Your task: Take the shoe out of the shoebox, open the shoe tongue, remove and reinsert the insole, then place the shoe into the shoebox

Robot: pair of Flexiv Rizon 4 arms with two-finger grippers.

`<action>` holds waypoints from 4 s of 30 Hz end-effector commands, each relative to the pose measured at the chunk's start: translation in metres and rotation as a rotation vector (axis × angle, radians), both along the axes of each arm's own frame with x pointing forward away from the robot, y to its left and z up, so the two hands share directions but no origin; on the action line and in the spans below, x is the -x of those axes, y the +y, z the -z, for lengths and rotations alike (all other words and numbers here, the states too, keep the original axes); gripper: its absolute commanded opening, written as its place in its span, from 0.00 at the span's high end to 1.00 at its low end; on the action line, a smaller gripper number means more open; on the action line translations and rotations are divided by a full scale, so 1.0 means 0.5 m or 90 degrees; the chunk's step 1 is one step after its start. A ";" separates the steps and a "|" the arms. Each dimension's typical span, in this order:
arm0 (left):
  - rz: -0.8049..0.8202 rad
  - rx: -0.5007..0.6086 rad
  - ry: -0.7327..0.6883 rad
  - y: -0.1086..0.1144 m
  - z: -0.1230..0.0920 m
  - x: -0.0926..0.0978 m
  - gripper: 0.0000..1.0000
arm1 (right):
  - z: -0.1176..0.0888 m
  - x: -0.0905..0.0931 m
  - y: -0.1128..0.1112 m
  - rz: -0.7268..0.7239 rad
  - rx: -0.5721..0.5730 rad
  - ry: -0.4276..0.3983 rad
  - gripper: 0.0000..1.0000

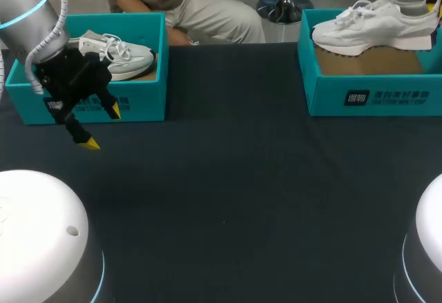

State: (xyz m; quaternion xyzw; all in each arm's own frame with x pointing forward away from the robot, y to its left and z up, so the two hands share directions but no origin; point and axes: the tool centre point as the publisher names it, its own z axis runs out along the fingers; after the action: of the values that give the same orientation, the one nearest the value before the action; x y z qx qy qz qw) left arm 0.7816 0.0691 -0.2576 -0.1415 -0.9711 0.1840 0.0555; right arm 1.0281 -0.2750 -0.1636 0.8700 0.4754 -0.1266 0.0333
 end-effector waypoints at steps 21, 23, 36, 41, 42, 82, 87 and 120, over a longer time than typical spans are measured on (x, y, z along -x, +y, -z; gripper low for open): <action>0.000 -0.002 0.000 0.000 0.000 0.000 0.00 | 0.062 -0.019 -0.070 0.066 -0.006 -0.030 1.00; 0.000 -0.002 0.000 0.000 0.000 0.000 0.00 | 0.072 -0.022 -0.071 0.068 -0.007 -0.030 1.00; 0.000 -0.002 0.000 0.000 0.000 0.000 0.00 | 0.135 -0.036 -0.078 0.078 -0.002 -0.028 1.00; 0.000 -0.002 0.000 0.000 0.000 0.000 0.00 | 0.162 -0.035 -0.078 0.082 -0.003 -0.021 1.00; 0.000 -0.002 0.000 0.000 0.000 0.000 0.00 | 0.168 -0.034 -0.079 0.083 -0.003 -0.018 1.00; 0.000 -0.002 0.000 0.000 0.000 0.000 0.00 | 0.381 -0.012 -0.080 0.095 -0.021 0.045 1.00; 0.000 -0.002 0.000 0.000 0.000 0.000 0.00 | 0.383 -0.007 -0.081 0.098 -0.020 0.044 1.00; 0.000 -0.002 0.000 0.000 0.000 0.000 0.00 | 0.380 -0.012 -0.066 0.070 -0.005 0.023 1.00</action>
State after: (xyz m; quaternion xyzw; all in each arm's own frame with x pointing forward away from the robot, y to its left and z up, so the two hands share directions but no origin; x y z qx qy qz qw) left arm 0.7816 0.0691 -0.2575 -0.1415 -0.9711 0.1840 0.0555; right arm 1.0308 -0.3098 -0.3455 0.8926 0.4278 -0.1413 0.0163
